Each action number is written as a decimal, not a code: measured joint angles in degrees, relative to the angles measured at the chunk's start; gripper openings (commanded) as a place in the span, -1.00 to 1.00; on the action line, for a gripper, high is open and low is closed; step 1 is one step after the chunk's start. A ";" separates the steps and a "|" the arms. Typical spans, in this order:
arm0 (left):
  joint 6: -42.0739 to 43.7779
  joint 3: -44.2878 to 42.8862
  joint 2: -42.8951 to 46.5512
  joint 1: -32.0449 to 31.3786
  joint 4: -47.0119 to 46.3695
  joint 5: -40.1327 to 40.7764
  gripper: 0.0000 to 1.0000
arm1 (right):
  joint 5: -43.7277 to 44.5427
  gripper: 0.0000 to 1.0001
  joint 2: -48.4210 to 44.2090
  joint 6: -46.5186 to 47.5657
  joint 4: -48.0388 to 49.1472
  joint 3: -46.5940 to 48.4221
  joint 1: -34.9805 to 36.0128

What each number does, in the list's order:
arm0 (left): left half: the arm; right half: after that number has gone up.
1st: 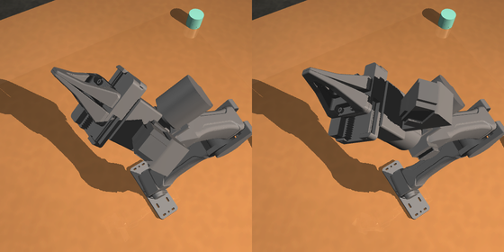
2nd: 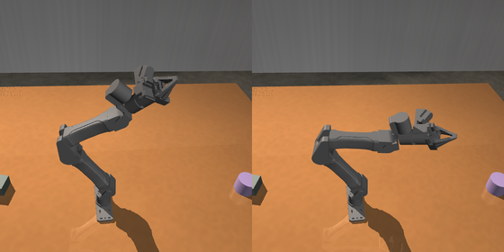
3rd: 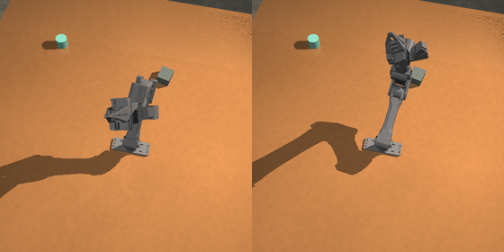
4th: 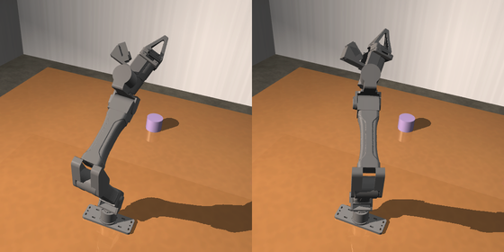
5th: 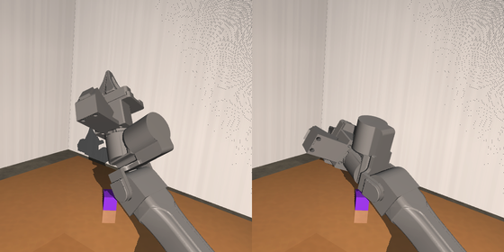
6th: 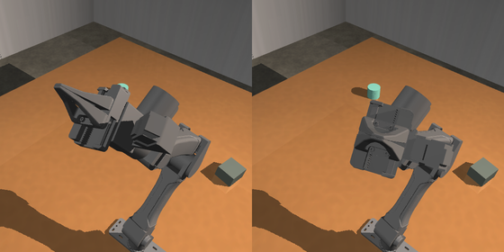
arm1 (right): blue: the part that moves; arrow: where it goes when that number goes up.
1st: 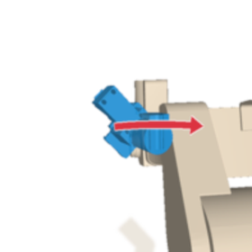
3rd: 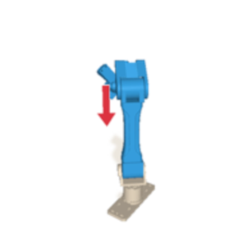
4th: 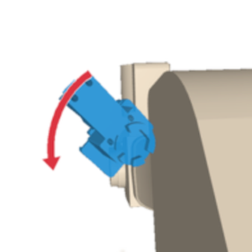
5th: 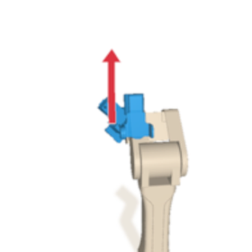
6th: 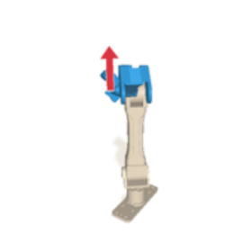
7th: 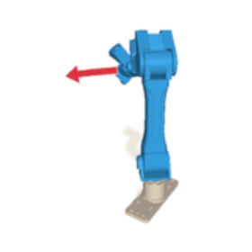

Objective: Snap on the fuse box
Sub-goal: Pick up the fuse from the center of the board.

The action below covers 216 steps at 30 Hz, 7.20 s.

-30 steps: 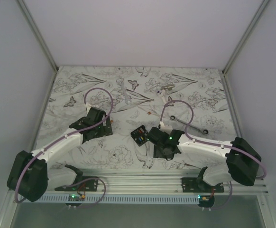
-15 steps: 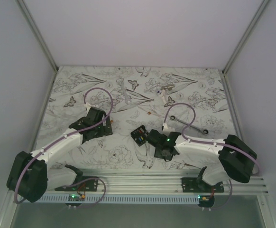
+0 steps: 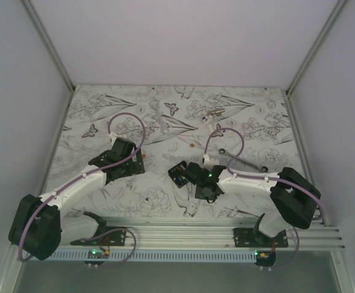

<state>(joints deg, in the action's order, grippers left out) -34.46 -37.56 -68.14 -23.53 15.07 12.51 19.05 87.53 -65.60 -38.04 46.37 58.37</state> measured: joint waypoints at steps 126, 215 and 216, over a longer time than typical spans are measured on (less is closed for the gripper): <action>-1.95 -5.60 -7.30 0.79 -8.83 -27.32 0.74 | -2.93 -0.48 -2.64 36.65 9.27 2.78 -1.77; -17.03 -1.29 11.15 1.68 -23.37 -38.80 -1.00 | -27.47 -0.14 -13.84 32.26 63.21 -9.42 -8.33; -17.64 -0.92 12.39 1.27 -23.67 -37.83 -1.00 | -27.32 -0.15 -14.47 30.36 66.01 -11.04 -8.33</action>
<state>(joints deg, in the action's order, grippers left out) -52.10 -38.48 -55.75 -22.26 -8.60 -25.32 -8.27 73.06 -35.24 27.97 35.33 50.04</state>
